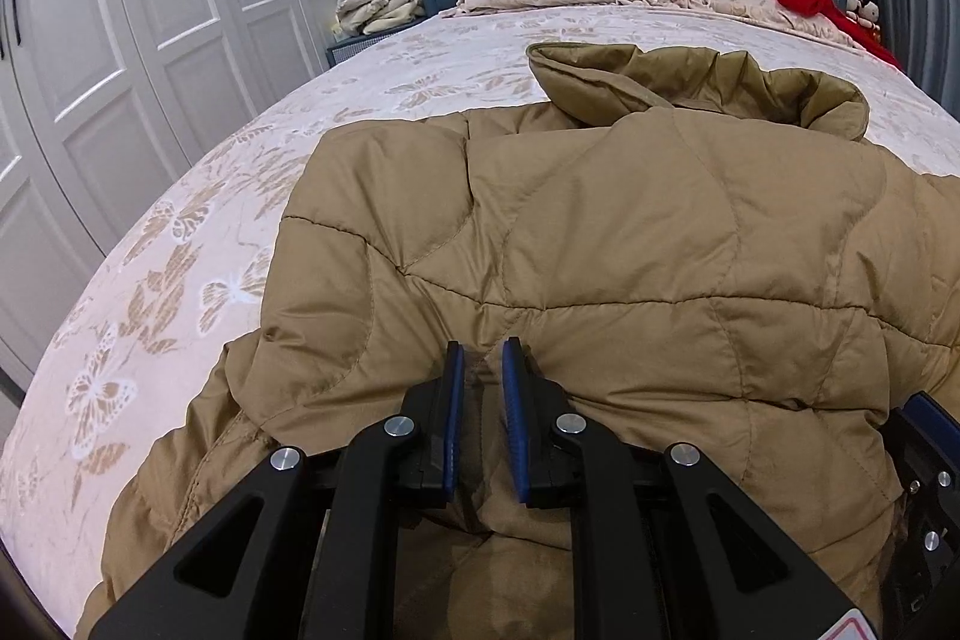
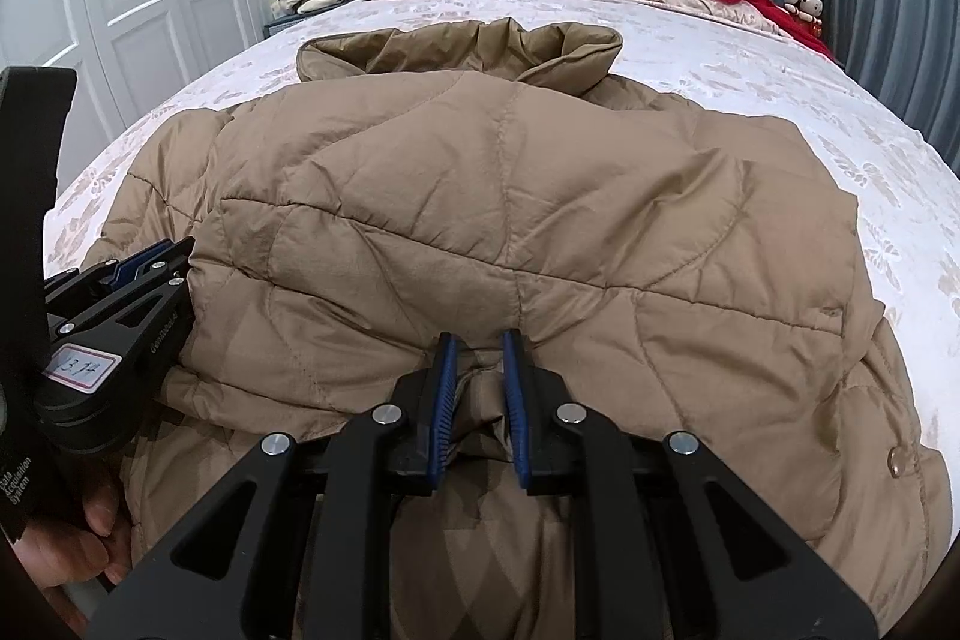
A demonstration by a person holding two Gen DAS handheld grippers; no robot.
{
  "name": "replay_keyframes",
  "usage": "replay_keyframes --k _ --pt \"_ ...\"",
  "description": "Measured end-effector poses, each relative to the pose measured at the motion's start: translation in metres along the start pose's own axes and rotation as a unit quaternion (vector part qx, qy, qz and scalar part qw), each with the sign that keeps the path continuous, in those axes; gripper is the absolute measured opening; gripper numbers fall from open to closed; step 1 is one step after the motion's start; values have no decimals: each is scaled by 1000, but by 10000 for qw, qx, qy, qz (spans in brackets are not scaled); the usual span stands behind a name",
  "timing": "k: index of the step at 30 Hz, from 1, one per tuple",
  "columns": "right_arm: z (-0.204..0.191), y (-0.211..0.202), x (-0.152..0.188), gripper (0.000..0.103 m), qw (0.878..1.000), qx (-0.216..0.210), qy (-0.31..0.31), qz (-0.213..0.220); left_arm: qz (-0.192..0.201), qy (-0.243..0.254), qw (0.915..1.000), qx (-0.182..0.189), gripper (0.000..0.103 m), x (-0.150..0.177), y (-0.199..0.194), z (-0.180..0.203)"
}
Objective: Fold large clothes
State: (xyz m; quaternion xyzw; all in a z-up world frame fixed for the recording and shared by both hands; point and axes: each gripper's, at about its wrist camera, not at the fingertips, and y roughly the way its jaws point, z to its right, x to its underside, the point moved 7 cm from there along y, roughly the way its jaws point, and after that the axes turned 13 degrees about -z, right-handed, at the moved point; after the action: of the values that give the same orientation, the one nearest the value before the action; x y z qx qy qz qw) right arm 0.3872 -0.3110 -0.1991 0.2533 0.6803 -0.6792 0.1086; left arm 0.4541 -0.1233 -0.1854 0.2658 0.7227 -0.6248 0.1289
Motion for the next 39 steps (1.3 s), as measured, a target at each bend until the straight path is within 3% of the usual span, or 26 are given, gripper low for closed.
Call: replay_keyframes --k 8,10,12,13,14,15,16,18,20,21,22,25,28,29,31,32,33,34,35,39 --pt "2 -2 -1 15 9999 -104 60 26 14 -49 10000 68 14 0 -2 -1" --pt "2 -4 -1 15 9999 -130 76 12 1 -108 9997 216 14 -1 -4 -3" --pt "4 -6 -3 16 9998 -177 108 -72 -92 -209 9977 641 21 -3 -10 -10" --pt "4 -9 -4 21 9996 -205 126 -156 -148 -235 9964 799 26 -5 -13 -12" --pt "6 -16 -4 25 9992 -240 137 -273 -245 -263 9937 1059 37 -7 -20 -17" --pt "7 -22 -4 39 9989 -298 122 -329 -273 -297 9917 1217 48 -11 -28 -21" --pt "8 -32 -6 50 9987 -393 121 -306 -232 -338 9899 1358 52 -16 -37 -26" --pt "16 -52 -18 51 9982 -566 206 -63 18 -449 9845 1694 72 -37 -60 -36" --pt "29 -62 -40 51 9955 -793 526 22 67 -716 9760 2055 77 -67 -72 -39" --pt "38 -61 -57 51 9907 -1058 859 22 -31 -850 9699 2281 77 -79 -71 -36" --pt "45 -59 -68 51 9858 -1262 1109 25 -297 -1051 9584 2637 77 -96 -63 -30" --pt "63 -34 -106 51 9616 -1897 1978 -140 -894 -1469 9355 3087 77 -125 -33 -10" --pt "66 -2 -129 43 9468 -2158 2360 -352 -1167 -1623 9286 3126 70 -139 -5 8" --pt "68 9 -133 40 9406 -2245 2511 -428 -1245 -1662 9261 3149 59 -139 1 13" --pt "72 30 -136 24 9261 -2403 2856 -548 -1411 -1674 9205 3236 50 -140 15 20" --pt "72 38 -137 18 9223 -2430 2947 -591 -1514 -1612 9205 3220 37 -138 24 25" --pt "71 46 -138 4 9216 -2453 2943 -621 -1576 -1546 9207 3219 17 -135 29 28" --pt "70 49 -138 3 9248 -2425 2869 -605 -1643 -1449 9203 3241 8 -132 33 32" --pt "71 47 -139 2 9290 -2376 2781 -559 -1677 -1362 9230 3185 6 -126 38 33" --pt "69 40 -132 2 9687 -1534 1922 -328 -1391 -936 9452 2802 6 -110 46 29"
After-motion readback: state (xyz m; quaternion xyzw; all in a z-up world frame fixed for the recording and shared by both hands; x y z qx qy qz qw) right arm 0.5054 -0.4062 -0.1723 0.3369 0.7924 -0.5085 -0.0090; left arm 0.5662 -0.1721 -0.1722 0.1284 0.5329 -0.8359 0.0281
